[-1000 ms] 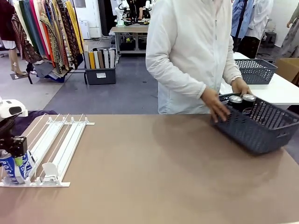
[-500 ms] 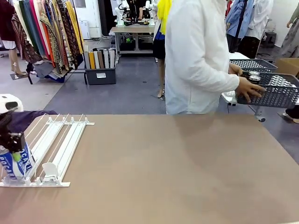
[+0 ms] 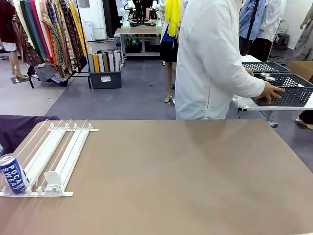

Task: Retrieve and store the cans from the dispenser.
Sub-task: Pick up one can from the Automatic Can Dispenser and place it in the middle of the table.

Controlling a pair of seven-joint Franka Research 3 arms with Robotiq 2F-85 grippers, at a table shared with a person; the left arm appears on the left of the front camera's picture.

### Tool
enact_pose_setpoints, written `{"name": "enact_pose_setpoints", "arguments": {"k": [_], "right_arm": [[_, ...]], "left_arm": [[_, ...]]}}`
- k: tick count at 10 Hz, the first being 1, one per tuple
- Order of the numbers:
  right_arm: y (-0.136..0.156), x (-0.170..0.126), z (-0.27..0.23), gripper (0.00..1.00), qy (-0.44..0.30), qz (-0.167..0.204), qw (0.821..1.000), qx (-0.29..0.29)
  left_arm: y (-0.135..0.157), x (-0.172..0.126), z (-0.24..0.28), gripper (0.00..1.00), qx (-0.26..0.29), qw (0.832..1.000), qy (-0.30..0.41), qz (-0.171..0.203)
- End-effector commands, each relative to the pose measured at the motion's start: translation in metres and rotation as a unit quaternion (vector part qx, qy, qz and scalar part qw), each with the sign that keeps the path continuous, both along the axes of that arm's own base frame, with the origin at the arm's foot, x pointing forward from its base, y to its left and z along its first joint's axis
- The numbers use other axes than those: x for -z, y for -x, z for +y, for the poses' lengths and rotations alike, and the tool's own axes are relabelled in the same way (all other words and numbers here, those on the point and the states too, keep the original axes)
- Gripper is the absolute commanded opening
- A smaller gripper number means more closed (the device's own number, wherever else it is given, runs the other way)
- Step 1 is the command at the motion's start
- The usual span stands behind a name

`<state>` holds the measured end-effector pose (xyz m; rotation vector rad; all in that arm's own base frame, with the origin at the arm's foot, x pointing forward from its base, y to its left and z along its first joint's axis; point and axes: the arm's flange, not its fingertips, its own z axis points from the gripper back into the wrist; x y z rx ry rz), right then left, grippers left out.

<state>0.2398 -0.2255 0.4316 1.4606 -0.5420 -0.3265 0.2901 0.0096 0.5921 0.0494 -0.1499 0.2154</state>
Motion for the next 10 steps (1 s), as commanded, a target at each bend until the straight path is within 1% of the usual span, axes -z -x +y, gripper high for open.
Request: {"name": "enact_pose_setpoints", "arguments": {"k": [1, 2, 3, 4, 5, 9, 10], "right_arm": [[-0.001, -0.002, -0.001, 1.00, 0.001, -0.013, 1.000, 0.001], [-0.001, -0.002, -0.001, 1.00, 0.001, -0.013, 1.000, 0.001], [-0.001, -0.002, -0.001, 1.00, 0.001, -0.013, 1.000, 0.001], [-0.001, -0.002, -0.001, 1.00, 0.001, -0.013, 1.000, 0.001], [-0.001, -0.002, -0.001, 1.00, 0.001, -0.013, 1.000, 0.001], [-0.001, -0.002, -0.001, 1.00, 0.001, -0.013, 1.000, 0.001], [-0.001, -0.002, -0.001, 1.00, 0.001, -0.013, 1.000, 0.001]], "left_arm": [[0.000, -0.029, -0.002, 0.00, -0.006, 1.000, 0.022, -0.006], [-0.003, -0.039, 0.002, 0.00, 0.010, 0.999, 0.045, -0.001], [-0.008, -0.035, 0.004, 0.00, 0.030, 0.998, 0.059, 0.019], [-0.012, -0.028, 0.009, 0.00, 0.016, 0.997, 0.071, 0.038], [0.003, -0.038, -0.001, 0.00, 0.009, 0.999, 0.032, 0.001], [0.003, -0.038, -0.001, 0.00, 0.009, 0.999, 0.032, 0.001], [0.000, -0.035, -0.003, 0.00, 0.013, 0.999, 0.040, 0.007]]}}
